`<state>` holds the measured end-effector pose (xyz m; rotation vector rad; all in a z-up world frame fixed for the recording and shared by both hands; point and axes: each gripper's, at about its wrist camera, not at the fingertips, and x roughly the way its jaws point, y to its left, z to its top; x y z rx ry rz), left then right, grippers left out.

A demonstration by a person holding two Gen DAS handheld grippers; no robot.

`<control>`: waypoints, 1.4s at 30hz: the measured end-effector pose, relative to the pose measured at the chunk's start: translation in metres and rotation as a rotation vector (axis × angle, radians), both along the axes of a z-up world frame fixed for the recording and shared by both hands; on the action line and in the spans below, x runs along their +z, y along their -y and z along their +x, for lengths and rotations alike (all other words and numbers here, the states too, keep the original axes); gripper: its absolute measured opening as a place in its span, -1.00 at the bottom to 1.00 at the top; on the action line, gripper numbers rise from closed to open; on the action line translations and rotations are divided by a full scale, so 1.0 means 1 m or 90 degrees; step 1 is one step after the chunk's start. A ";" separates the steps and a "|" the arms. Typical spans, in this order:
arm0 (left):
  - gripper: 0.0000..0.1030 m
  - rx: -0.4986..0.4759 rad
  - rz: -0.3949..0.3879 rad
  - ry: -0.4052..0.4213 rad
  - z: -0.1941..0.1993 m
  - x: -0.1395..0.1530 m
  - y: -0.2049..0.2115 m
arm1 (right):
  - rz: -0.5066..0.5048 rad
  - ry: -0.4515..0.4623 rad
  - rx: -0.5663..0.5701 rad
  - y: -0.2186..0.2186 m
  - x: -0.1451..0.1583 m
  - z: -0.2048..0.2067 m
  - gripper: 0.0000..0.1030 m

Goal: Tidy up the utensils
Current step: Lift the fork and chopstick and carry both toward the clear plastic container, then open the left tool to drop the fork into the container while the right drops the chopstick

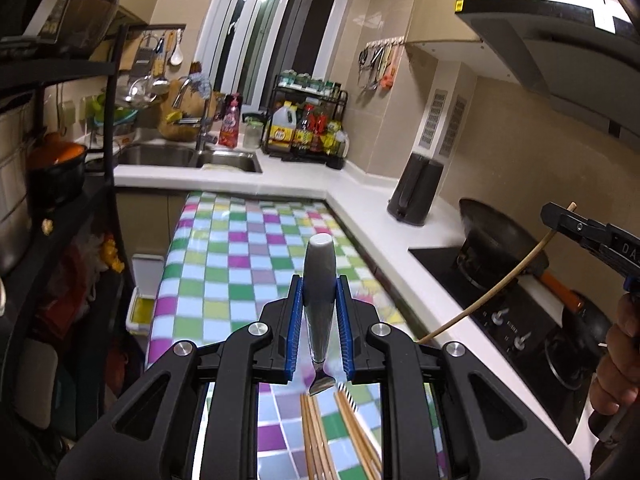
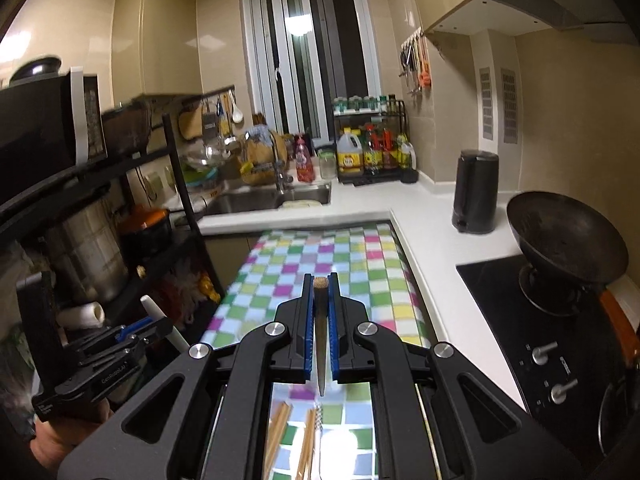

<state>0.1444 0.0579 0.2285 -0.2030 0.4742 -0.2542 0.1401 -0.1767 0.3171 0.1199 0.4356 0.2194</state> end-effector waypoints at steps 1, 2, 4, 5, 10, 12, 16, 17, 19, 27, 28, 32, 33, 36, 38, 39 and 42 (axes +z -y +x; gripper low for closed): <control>-0.68 -0.003 -0.006 0.008 0.005 0.009 -0.001 | 0.004 0.013 0.000 -0.001 0.009 0.004 -0.87; -0.68 -0.005 -0.012 0.014 0.008 0.016 -0.001 | 0.007 0.023 -0.001 -0.002 0.016 0.007 -0.87; -0.68 -0.008 -0.024 0.028 0.019 0.028 -0.002 | 0.013 0.040 -0.002 -0.005 0.027 0.016 -0.87; -0.68 -0.006 -0.027 0.036 0.025 0.033 -0.001 | 0.019 0.043 -0.001 -0.005 0.030 0.021 -0.87; -0.68 -0.009 -0.042 0.037 0.057 0.026 0.004 | 0.040 0.026 0.009 -0.011 0.014 0.055 -0.87; -0.68 -0.015 -0.048 0.023 0.071 0.013 0.007 | 0.038 0.008 0.014 -0.013 0.001 0.068 -0.87; -0.68 -0.019 -0.047 -0.023 0.094 -0.018 0.009 | 0.036 -0.035 0.020 -0.016 -0.030 0.090 -0.87; -0.68 -0.019 -0.046 -0.037 0.098 -0.027 0.009 | 0.034 -0.043 0.019 -0.016 -0.036 0.095 -0.87; -0.68 -0.020 -0.049 -0.063 0.106 -0.043 0.008 | 0.030 -0.070 0.026 -0.018 -0.053 0.105 -0.87; -0.68 -0.026 -0.061 -0.144 0.121 -0.090 0.003 | 0.023 -0.139 0.025 -0.020 -0.103 0.124 -0.87; -0.68 -0.026 -0.060 -0.149 0.122 -0.093 0.004 | 0.021 -0.144 0.025 -0.021 -0.107 0.124 -0.87; -0.68 -0.028 -0.060 -0.166 0.125 -0.102 0.004 | 0.018 -0.162 0.024 -0.021 -0.119 0.126 -0.87; -0.68 -0.027 -0.059 -0.169 0.125 -0.103 0.004 | 0.017 -0.166 0.026 -0.021 -0.122 0.126 -0.85; -0.24 -0.018 -0.056 -0.167 0.125 -0.102 0.002 | 0.014 -0.183 0.022 -0.018 -0.127 0.128 -0.67; -0.20 -0.008 -0.052 -0.154 0.122 -0.097 0.001 | 0.014 -0.189 0.013 -0.016 -0.128 0.127 -0.22; -0.20 -0.006 -0.050 -0.149 0.120 -0.094 0.000 | 0.010 -0.189 0.008 -0.015 -0.128 0.126 -0.18; -0.11 0.013 -0.040 -0.123 0.108 -0.080 -0.002 | 0.009 -0.186 -0.001 -0.011 -0.124 0.119 -0.16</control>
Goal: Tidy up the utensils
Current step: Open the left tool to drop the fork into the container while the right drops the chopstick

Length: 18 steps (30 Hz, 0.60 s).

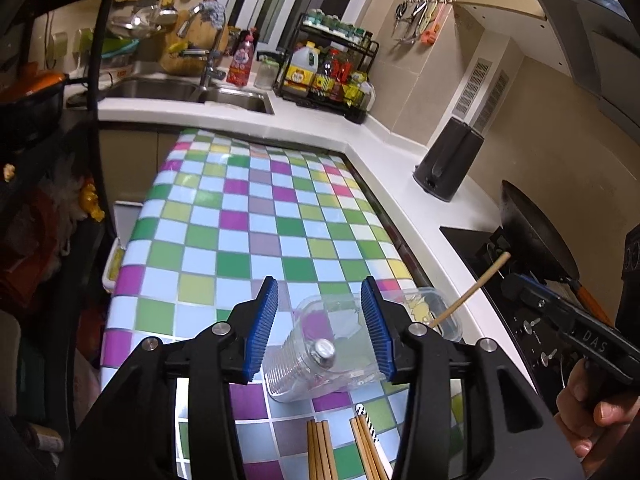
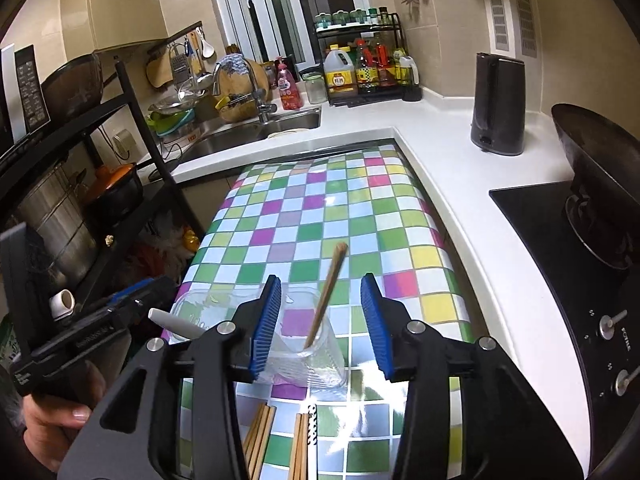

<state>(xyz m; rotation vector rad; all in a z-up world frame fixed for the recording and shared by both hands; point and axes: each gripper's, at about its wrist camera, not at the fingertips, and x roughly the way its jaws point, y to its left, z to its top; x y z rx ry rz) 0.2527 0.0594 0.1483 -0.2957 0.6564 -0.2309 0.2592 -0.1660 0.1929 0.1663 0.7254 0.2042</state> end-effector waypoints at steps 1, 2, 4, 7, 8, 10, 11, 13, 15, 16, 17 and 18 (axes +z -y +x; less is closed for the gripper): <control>-0.10 0.009 0.006 0.012 -0.006 0.005 0.000 | -0.001 0.002 -0.003 0.002 0.001 -0.003 -0.16; -0.07 0.018 0.012 0.024 -0.013 0.010 -0.001 | -0.003 0.006 -0.007 0.004 0.003 -0.007 -0.16; -0.05 0.033 0.024 0.046 -0.027 0.018 -0.002 | -0.009 0.016 -0.017 0.009 0.007 -0.016 -0.15; -0.05 0.052 0.049 0.084 -0.055 0.029 -0.003 | -0.029 0.044 -0.027 0.014 0.014 -0.034 -0.15; -0.04 0.057 0.058 0.099 -0.067 0.032 -0.003 | -0.034 0.055 -0.031 0.016 0.017 -0.040 -0.15; -0.03 0.063 0.070 0.119 -0.088 0.034 -0.003 | -0.038 0.083 -0.040 0.023 0.020 -0.059 -0.15; -0.03 0.064 0.076 0.128 -0.099 0.034 -0.002 | -0.037 0.098 -0.045 0.025 0.021 -0.070 -0.14; -0.03 0.061 0.086 0.137 -0.116 0.031 0.001 | -0.035 0.124 -0.048 0.028 0.021 -0.090 -0.14; 0.01 0.056 0.097 0.144 -0.135 0.023 0.004 | -0.038 0.147 -0.056 0.028 0.019 -0.110 -0.14; 0.01 0.054 0.103 0.147 -0.144 0.017 0.007 | -0.039 0.159 -0.059 0.028 0.017 -0.121 -0.14; 0.02 0.053 0.109 0.150 -0.151 0.011 0.010 | -0.040 0.168 -0.060 0.028 0.014 -0.130 -0.13; 0.04 0.051 0.114 0.154 -0.158 0.006 0.012 | -0.043 0.176 -0.063 0.027 0.010 -0.140 -0.13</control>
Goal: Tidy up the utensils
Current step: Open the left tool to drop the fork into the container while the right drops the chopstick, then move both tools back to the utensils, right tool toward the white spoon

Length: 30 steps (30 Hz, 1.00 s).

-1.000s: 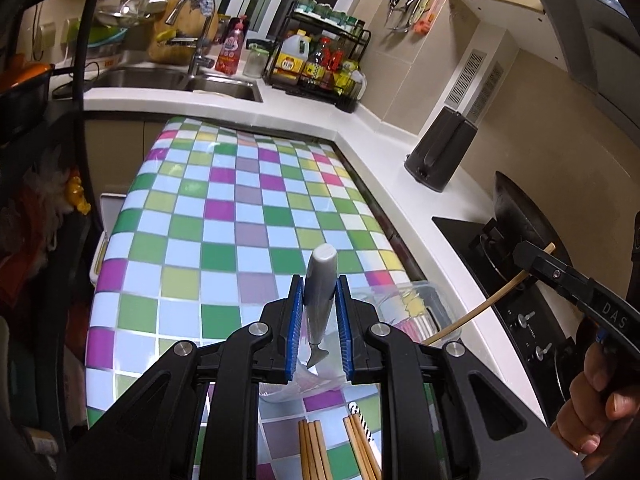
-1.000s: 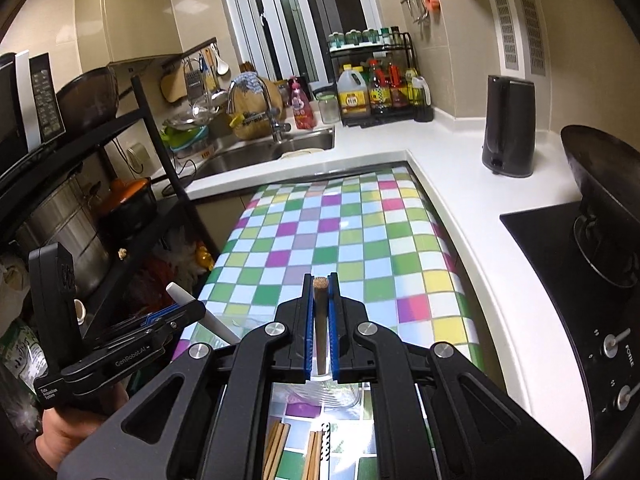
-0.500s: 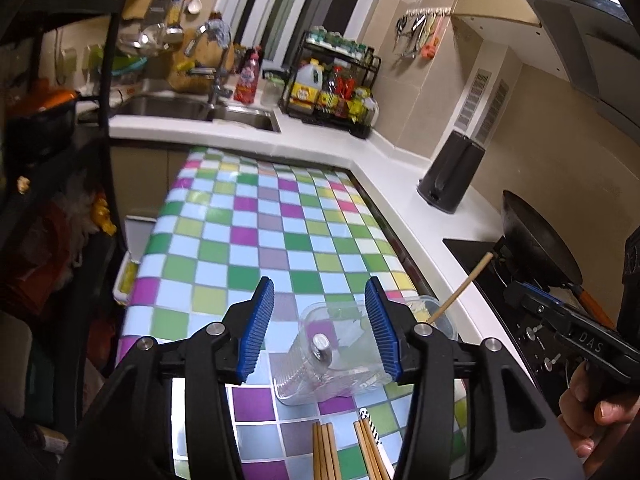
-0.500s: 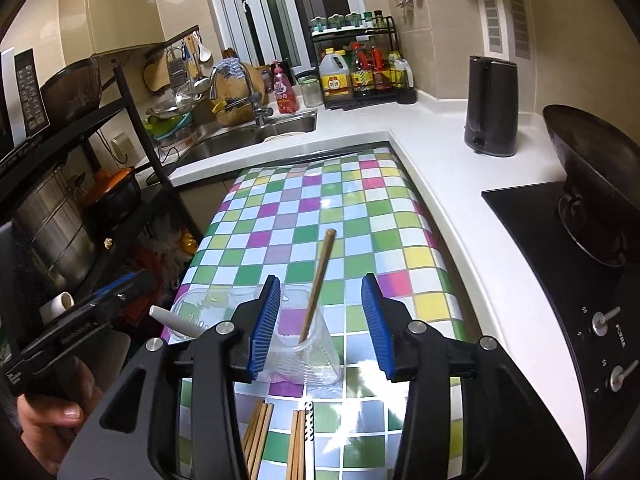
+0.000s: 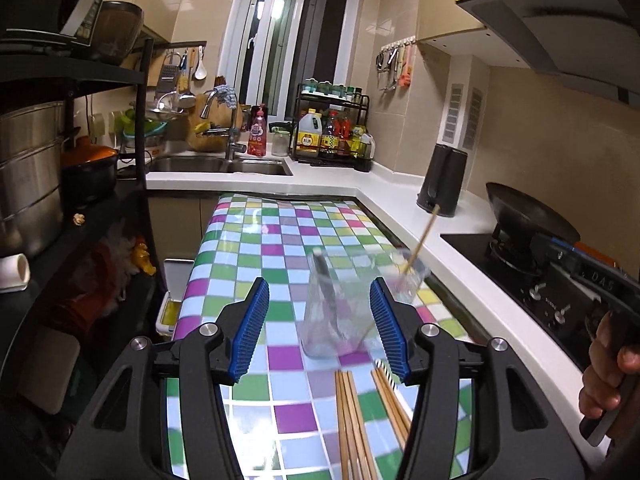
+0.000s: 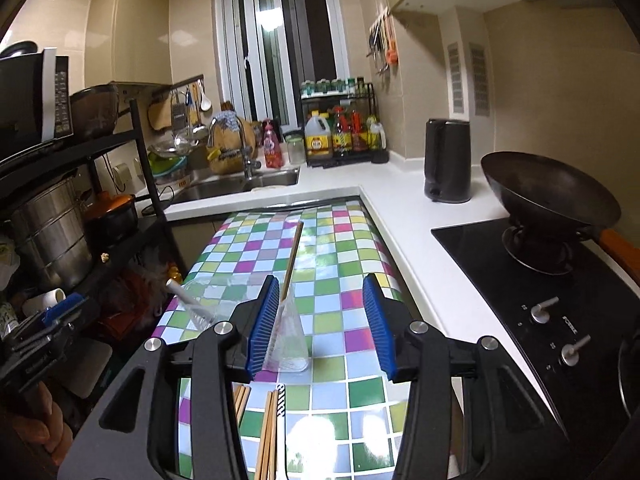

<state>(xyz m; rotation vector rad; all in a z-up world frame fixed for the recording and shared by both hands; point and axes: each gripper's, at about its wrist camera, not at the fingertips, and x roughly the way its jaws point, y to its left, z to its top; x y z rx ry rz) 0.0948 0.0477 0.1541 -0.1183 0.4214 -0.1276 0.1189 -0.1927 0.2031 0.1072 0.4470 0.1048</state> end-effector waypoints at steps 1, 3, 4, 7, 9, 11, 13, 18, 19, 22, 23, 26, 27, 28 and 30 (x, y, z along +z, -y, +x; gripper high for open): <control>0.05 -0.002 0.008 0.003 -0.007 -0.006 0.003 | -0.002 0.004 -0.002 -0.001 -0.004 -0.007 -0.13; 0.08 -0.006 0.019 0.004 -0.018 -0.020 0.009 | -0.001 0.005 -0.002 -0.003 -0.017 -0.023 -0.12; 0.09 -0.010 0.020 0.000 -0.023 -0.028 0.011 | 0.000 0.003 -0.005 -0.004 -0.025 -0.030 -0.12; 0.11 -0.014 0.022 -0.012 -0.037 -0.050 0.017 | 0.001 -0.005 -0.013 -0.006 -0.048 -0.046 -0.12; 0.11 -0.011 0.028 -0.015 -0.046 -0.062 0.019 | 0.010 -0.011 -0.012 -0.007 -0.066 -0.056 -0.12; 0.11 -0.008 0.037 -0.020 -0.053 -0.073 0.022 | 0.005 -0.027 0.004 -0.010 -0.083 -0.064 -0.14; 0.11 -0.009 0.046 -0.048 -0.057 -0.085 0.026 | -0.005 -0.037 0.019 -0.016 -0.098 -0.072 -0.17; 0.11 -0.028 0.053 -0.061 -0.070 -0.094 0.029 | 0.001 -0.071 0.033 -0.020 -0.130 -0.085 -0.17; 0.11 -0.033 0.051 -0.062 -0.073 -0.095 0.028 | 0.006 -0.080 0.028 -0.019 -0.136 -0.086 -0.17; 0.10 -0.040 0.046 -0.073 -0.079 -0.102 0.028 | 0.010 -0.103 0.025 -0.018 -0.150 -0.086 -0.17; 0.05 -0.041 0.046 -0.077 -0.081 -0.105 0.027 | 0.011 -0.106 0.028 -0.019 -0.154 -0.087 -0.17; -0.16 -0.034 0.050 -0.086 -0.087 -0.113 0.029 | 0.015 -0.110 0.032 -0.018 -0.161 -0.088 -0.17; -0.24 -0.033 0.047 -0.089 -0.088 -0.115 0.029 | 0.020 -0.111 0.033 -0.017 -0.163 -0.089 -0.17; -0.27 -0.033 0.045 -0.093 -0.088 -0.117 0.028 | 0.022 -0.111 0.034 -0.017 -0.164 -0.088 -0.17; -0.40 -0.032 0.044 -0.103 -0.085 -0.121 0.028 | 0.029 -0.115 0.040 -0.017 -0.168 -0.088 -0.22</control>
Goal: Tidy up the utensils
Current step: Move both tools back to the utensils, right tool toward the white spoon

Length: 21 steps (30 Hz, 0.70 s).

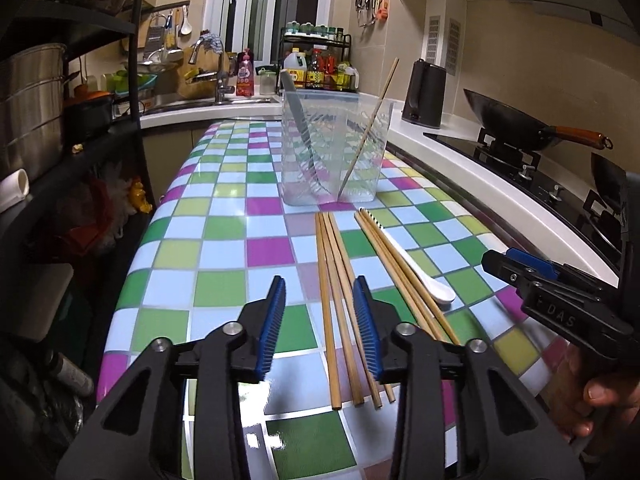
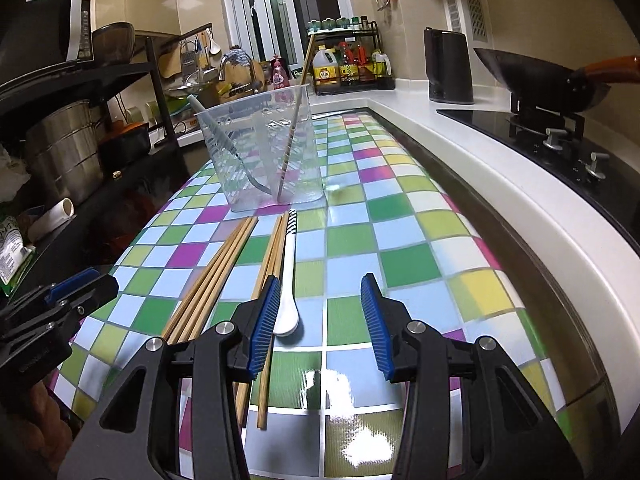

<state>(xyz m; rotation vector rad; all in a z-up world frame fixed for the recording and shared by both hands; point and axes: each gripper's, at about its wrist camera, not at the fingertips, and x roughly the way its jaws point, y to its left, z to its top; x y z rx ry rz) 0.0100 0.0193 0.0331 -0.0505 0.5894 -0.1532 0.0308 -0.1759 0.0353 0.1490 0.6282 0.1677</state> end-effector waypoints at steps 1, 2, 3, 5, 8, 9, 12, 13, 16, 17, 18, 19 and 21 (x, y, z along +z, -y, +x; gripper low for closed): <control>-0.42 0.003 -0.002 -0.006 0.002 -0.002 -0.001 | 0.003 -0.002 0.004 0.000 -0.002 0.000 -0.26; -0.46 0.006 -0.006 -0.010 0.003 -0.003 -0.002 | 0.003 -0.003 0.007 -0.002 -0.003 0.000 -0.32; -0.49 0.008 -0.010 -0.015 0.004 -0.004 -0.003 | 0.004 -0.005 0.012 -0.003 -0.004 0.000 -0.40; -0.52 0.014 -0.012 -0.019 0.006 -0.005 -0.005 | 0.010 -0.011 0.022 -0.004 -0.007 0.000 -0.60; -0.58 0.020 -0.012 -0.018 0.006 -0.007 -0.007 | 0.019 -0.017 0.028 -0.006 -0.010 0.001 -0.70; -0.61 0.021 -0.012 -0.018 0.006 -0.007 -0.007 | 0.021 -0.019 0.030 -0.006 -0.011 0.001 -0.71; -0.72 0.022 -0.013 -0.024 0.006 -0.009 -0.008 | 0.033 -0.028 0.033 -0.006 -0.013 0.002 -0.70; -0.73 0.022 -0.017 -0.027 0.006 -0.010 -0.009 | 0.044 -0.035 0.032 -0.006 -0.015 0.004 -0.69; -0.76 0.026 -0.024 -0.037 0.008 -0.013 -0.012 | 0.069 -0.052 0.029 -0.003 -0.018 0.005 -0.66; -0.77 0.026 -0.029 -0.044 0.009 -0.014 -0.013 | 0.071 -0.056 0.030 -0.003 -0.020 0.005 -0.65; -0.77 0.025 -0.034 -0.051 0.009 -0.016 -0.013 | 0.074 -0.062 0.031 -0.003 -0.021 0.006 -0.65; -0.77 0.024 -0.040 -0.057 0.010 -0.018 -0.014 | 0.079 -0.069 0.032 -0.003 -0.023 0.007 -0.65; -0.77 0.021 -0.050 -0.069 0.011 -0.020 -0.014 | 0.095 -0.081 0.031 -0.002 -0.026 0.009 -0.61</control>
